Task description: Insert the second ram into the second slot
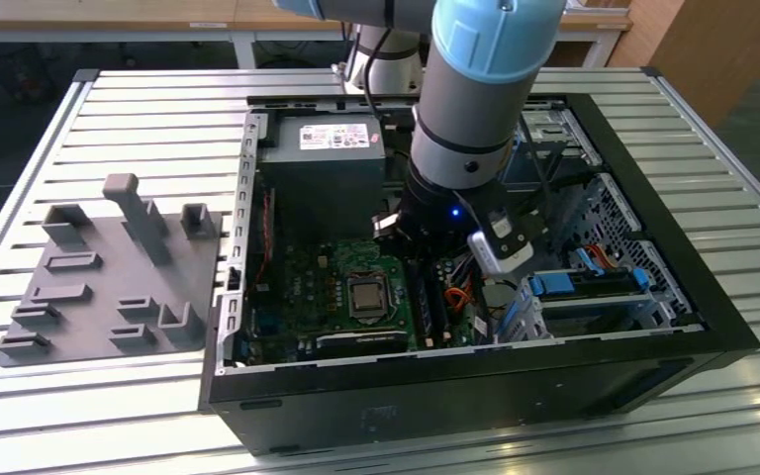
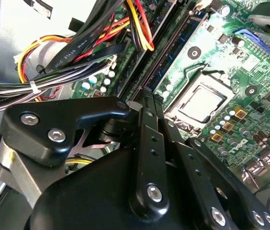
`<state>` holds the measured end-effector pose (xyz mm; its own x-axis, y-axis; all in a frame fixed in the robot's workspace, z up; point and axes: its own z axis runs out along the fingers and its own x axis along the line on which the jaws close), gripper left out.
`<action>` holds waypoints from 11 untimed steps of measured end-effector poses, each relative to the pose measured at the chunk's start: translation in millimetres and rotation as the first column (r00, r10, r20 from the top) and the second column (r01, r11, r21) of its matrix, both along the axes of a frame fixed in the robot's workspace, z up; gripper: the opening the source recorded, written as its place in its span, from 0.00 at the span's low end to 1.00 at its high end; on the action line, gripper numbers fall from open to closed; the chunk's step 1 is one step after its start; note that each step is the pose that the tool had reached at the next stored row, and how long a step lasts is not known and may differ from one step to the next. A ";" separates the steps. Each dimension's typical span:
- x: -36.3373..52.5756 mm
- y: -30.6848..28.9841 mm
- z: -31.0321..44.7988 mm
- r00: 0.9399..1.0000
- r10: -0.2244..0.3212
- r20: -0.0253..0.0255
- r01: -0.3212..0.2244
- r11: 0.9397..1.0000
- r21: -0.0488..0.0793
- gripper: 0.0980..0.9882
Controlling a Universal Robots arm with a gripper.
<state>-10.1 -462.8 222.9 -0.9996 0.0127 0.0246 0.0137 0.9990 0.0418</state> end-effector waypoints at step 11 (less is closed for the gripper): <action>-0.1 -0.4 0.4 1.000 -0.003 0.000 0.003 1.000 0.000 0.02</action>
